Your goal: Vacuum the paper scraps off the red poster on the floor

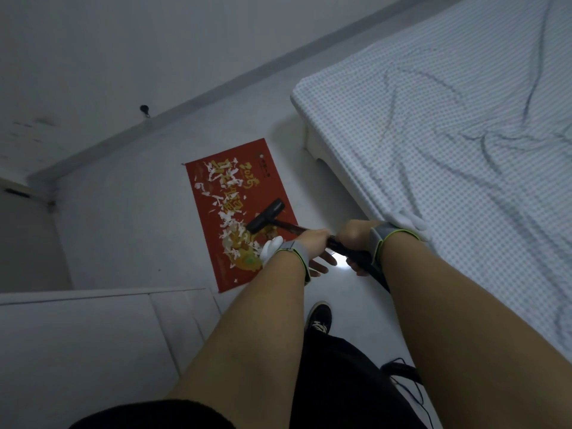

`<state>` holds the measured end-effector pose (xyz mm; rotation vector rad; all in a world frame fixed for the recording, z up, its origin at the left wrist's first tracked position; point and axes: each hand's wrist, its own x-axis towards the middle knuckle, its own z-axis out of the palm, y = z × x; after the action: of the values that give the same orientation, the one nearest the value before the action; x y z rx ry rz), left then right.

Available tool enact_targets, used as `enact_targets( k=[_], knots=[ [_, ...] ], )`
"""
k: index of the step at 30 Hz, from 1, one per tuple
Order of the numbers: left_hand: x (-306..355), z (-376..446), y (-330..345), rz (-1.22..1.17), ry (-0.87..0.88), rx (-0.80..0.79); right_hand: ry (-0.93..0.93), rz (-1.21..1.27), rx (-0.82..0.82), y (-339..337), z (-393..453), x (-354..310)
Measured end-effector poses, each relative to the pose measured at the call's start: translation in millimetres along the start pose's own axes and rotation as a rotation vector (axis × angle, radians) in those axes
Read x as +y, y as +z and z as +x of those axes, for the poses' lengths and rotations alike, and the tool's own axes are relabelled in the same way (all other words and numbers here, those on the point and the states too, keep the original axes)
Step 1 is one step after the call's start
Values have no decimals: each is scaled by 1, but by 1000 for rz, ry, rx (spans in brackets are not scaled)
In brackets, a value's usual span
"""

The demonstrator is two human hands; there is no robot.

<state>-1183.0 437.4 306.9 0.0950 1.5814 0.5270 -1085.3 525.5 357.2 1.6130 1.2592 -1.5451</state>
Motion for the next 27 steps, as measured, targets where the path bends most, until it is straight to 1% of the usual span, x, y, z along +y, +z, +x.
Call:
enact_targets(
  k=[2, 4, 6, 10, 13, 16, 20, 22, 27],
  knots=[
    [2, 1, 2, 13, 7, 19, -28, -83, 27, -2, -3, -2],
    [6, 0, 5, 25, 20, 53, -25, -89, 31, -5, -7, -2],
    [9, 0, 8, 49, 39, 68, -34, -177, 44, -6, -12, -6],
    [12, -4, 19, 69, 65, 40, -111, -365, 42, -14, -19, -6],
    [13, -3, 21, 77, 119, 42, -96, -423, 15, -25, -14, -5],
    [11, 0, 16, 45, 192, 69, -84, -417, -18, -33, -13, -9],
    [10, 3, 3, 7, 314, 180, -120, -357, -26, -28, -15, -22],
    [11, 4, -8, -12, 361, 257, -159, -307, -21, -19, -17, -33],
    [16, 6, -51, -45, 401, 368, -257, -253, -1, 20, -26, -72]
  ],
)
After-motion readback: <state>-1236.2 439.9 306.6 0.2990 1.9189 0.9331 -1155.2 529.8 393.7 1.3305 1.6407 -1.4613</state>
